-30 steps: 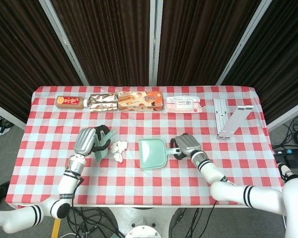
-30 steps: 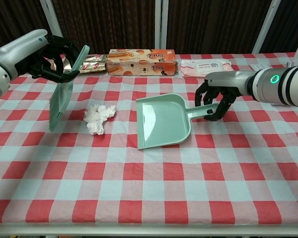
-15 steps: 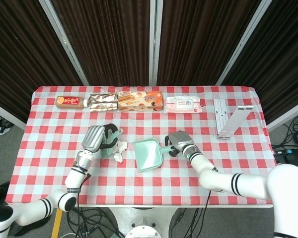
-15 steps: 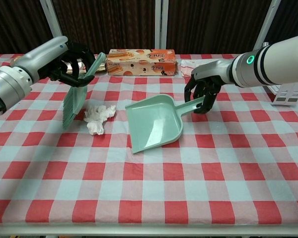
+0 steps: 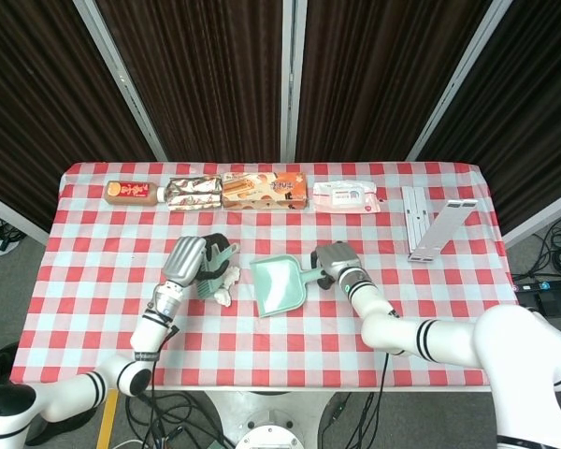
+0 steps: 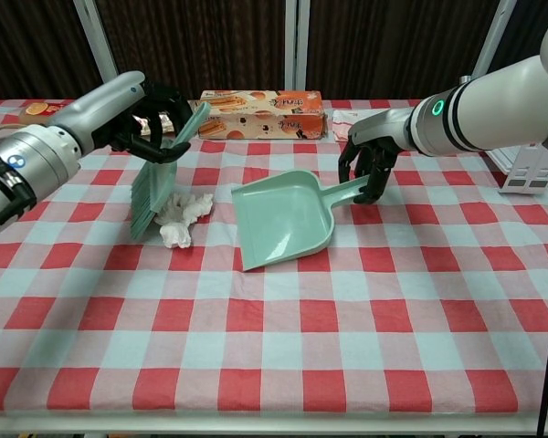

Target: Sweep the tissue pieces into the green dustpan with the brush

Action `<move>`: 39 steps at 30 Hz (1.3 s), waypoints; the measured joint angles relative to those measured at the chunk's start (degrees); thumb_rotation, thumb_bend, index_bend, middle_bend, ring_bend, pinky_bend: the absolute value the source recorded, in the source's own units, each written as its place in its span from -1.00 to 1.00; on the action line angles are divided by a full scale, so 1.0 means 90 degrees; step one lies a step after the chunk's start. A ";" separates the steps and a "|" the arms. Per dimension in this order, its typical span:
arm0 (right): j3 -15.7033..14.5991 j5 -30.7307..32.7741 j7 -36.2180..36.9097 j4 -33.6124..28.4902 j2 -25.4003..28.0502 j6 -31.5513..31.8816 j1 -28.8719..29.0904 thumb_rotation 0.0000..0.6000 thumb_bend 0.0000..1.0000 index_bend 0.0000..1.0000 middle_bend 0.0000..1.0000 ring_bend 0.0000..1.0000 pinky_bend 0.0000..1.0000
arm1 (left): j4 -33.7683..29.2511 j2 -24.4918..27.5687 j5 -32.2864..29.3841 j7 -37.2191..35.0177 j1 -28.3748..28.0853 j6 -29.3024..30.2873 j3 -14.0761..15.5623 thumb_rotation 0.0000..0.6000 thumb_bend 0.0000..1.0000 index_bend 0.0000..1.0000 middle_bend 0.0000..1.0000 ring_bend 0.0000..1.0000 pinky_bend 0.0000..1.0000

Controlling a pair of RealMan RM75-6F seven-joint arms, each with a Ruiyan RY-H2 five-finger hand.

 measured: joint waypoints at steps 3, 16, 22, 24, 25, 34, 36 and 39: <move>0.0015 0.0039 0.0086 0.0078 -0.0024 -0.0031 0.0011 1.00 -0.24 0.24 0.14 -0.43 -0.76 | 0.0021 0.0041 -0.0029 -0.0047 0.0037 -0.0020 0.0017 1.00 -0.04 -0.03 0.02 0.26 0.76; 0.0050 0.0471 -0.0008 0.0251 -0.0284 0.0044 0.0343 1.00 -0.24 0.24 0.15 -0.43 -0.78 | 0.0006 -0.0220 -0.0014 -0.0277 -0.0155 -0.0106 -0.0095 1.00 -0.04 -0.03 0.02 0.25 0.76; 0.0105 0.0737 -0.0093 0.0311 -0.0387 0.0123 0.0486 1.00 -0.24 0.24 0.15 -0.43 -0.78 | -0.0205 -0.0337 -0.0107 -0.0118 -0.0303 -0.0208 -0.0201 1.00 -0.04 -0.03 0.02 0.25 0.76; 0.0122 0.0806 -0.0105 0.0334 -0.0409 0.0133 0.0503 1.00 -0.24 0.25 0.15 -0.43 -0.78 | -0.0258 -0.0390 -0.0152 -0.0053 -0.0349 -0.0247 -0.0231 1.00 -0.04 -0.03 0.02 0.25 0.76; 0.0127 0.0831 -0.0110 0.0348 -0.0422 0.0135 0.0505 1.00 -0.24 0.25 0.15 -0.43 -0.78 | -0.0292 -0.0425 -0.0192 -0.0026 -0.0376 -0.0279 -0.0252 1.00 -0.04 -0.03 0.02 0.25 0.76; 0.0169 0.0839 -0.0093 0.0477 -0.0533 0.0062 0.0446 1.00 -0.24 0.25 0.15 -0.43 -0.78 | -0.0600 -0.0698 -0.0588 0.0054 -0.0582 -0.0475 -0.0576 1.00 -0.04 -0.03 0.02 0.25 0.76; 0.0179 0.0801 -0.0077 0.0493 -0.0543 0.0049 0.0425 1.00 -0.24 0.25 0.15 -0.43 -0.78 | -0.0671 -0.0724 -0.0620 0.0060 -0.0618 -0.0468 -0.0647 1.00 -0.04 -0.03 0.02 0.25 0.76; 0.0199 0.0732 -0.0037 0.0497 -0.0540 0.0032 0.0384 1.00 -0.24 0.25 0.15 -0.43 -0.78 | -0.0833 -0.0711 -0.0640 0.0036 -0.0632 -0.0438 -0.0704 1.00 -0.04 -0.03 0.02 0.25 0.76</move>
